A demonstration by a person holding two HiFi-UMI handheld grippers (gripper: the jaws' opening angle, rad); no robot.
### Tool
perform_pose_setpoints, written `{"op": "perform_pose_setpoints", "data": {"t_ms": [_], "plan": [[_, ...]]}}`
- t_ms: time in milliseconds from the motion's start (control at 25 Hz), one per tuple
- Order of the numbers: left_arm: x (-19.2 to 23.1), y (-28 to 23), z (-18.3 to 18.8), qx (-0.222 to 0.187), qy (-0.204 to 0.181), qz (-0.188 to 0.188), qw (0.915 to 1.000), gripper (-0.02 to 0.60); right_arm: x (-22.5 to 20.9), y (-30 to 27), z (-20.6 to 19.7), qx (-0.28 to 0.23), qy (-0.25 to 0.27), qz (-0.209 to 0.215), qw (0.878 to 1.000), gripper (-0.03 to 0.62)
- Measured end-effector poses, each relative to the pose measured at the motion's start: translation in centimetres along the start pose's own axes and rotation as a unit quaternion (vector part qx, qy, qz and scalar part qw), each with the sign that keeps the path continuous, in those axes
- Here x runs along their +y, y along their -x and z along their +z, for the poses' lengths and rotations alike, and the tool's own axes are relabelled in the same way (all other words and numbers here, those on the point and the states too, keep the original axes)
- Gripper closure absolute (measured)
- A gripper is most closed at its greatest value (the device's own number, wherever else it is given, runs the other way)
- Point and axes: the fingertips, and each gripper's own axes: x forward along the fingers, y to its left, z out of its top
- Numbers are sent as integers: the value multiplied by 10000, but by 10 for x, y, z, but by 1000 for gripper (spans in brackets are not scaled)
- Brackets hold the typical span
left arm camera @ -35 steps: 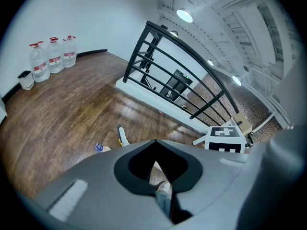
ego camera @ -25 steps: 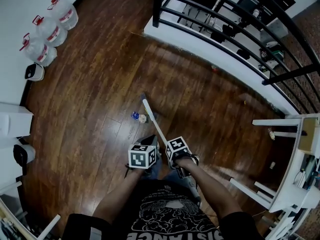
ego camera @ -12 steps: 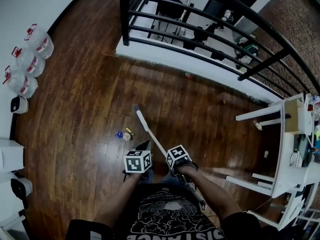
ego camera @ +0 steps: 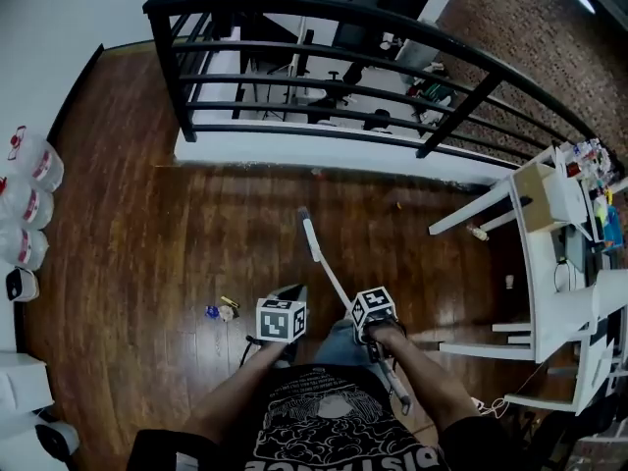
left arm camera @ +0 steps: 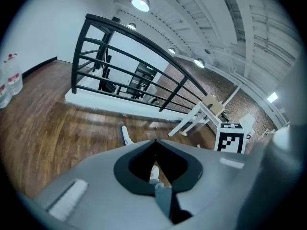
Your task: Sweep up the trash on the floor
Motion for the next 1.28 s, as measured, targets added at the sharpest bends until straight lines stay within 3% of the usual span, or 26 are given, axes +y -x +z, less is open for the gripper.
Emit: {"op": "perform_pose_setpoints", "data": {"t_ms": [160, 400, 720, 840, 1080, 1280], "plan": [[-42, -40, 16, 221, -428, -166, 9987, 577, -53, 32, 26, -319, -349, 203, 9987, 594], [-90, -110, 52, 293, -602, -182, 9976, 577, -157, 84, 76, -547, -653, 268, 9960, 594], [-159, -199, 106, 531, -741, -121, 9958, 577, -309, 148, 135, -478, -993, 84, 9939, 594], [-186, -233, 116, 693, -979, -159, 9927, 577, -357, 162, 159, -447, -1109, 13, 9928, 594], [-201, -274, 127, 912, -1025, 187, 9904, 577, -444, 184, 213, -222, -1123, -493, 9922, 594], [-196, -290, 145, 935, -542, 445, 9931, 577, -502, 193, 250, 16, -875, -1103, 9900, 594]]}}
